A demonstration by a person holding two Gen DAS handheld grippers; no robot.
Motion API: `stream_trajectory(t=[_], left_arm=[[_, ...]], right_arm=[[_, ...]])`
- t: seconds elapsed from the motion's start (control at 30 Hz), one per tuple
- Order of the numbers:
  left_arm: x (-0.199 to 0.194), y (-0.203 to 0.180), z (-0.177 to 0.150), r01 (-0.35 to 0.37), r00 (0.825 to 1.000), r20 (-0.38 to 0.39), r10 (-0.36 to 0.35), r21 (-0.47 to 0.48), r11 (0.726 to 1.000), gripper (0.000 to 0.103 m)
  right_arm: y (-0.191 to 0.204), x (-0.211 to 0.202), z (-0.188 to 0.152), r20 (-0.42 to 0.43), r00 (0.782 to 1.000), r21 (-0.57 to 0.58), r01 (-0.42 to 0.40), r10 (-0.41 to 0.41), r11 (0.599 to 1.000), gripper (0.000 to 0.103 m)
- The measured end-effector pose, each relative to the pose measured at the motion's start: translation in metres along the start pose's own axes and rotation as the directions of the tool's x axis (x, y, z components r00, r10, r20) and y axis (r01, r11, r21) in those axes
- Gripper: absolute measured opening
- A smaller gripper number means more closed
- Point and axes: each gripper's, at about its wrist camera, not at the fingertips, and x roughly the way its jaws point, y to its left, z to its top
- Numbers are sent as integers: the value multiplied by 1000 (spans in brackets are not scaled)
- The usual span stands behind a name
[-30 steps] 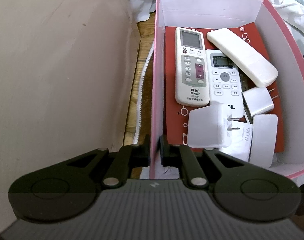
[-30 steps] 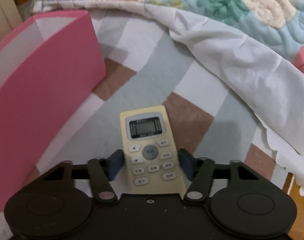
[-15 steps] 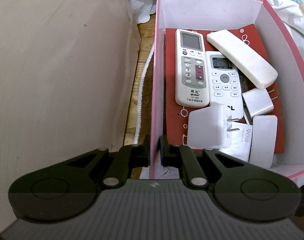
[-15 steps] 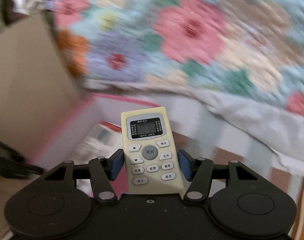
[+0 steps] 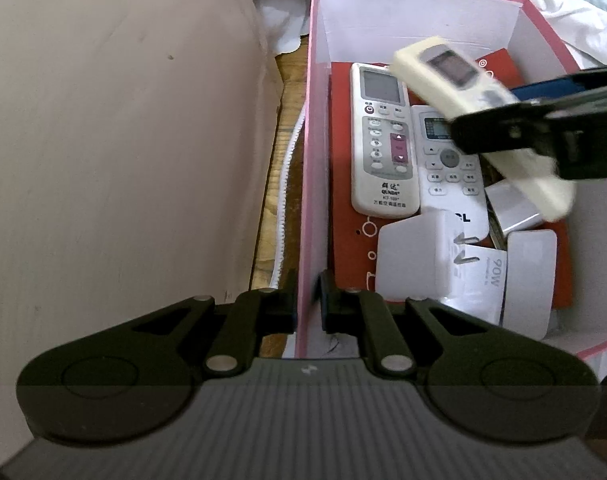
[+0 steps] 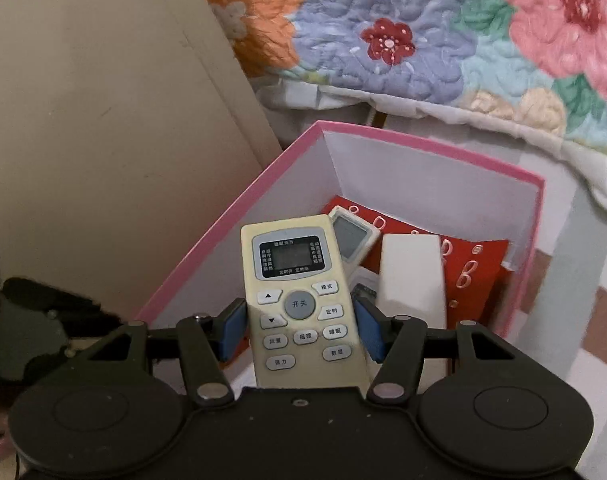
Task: Organize rigid objects
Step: 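Carry the TCL remote into the pink box and open the right gripper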
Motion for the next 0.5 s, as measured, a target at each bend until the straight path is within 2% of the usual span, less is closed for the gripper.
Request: stream_trajectory(t=[0.1, 0.17, 0.33, 0.5], left_arm=[[0, 0, 0, 0, 1000, -1, 0, -4, 1000, 9], [-2, 1, 0, 5, 1000, 0, -5, -11, 1000, 9], [-6, 5, -2, 22, 1000, 10, -22, -22, 999, 9], [-7, 5, -5, 8, 999, 34, -8, -17, 1000, 9]], right_arm=[[-5, 1, -2, 1, 1000, 20, 12, -12, 1000, 67], [-9, -7, 0, 38, 999, 42, 15, -17, 999, 72], [-16, -44, -4, 115, 993, 96, 7, -18, 995, 72], [-17, -75, -12, 143, 989, 129, 6, -25, 992, 72]])
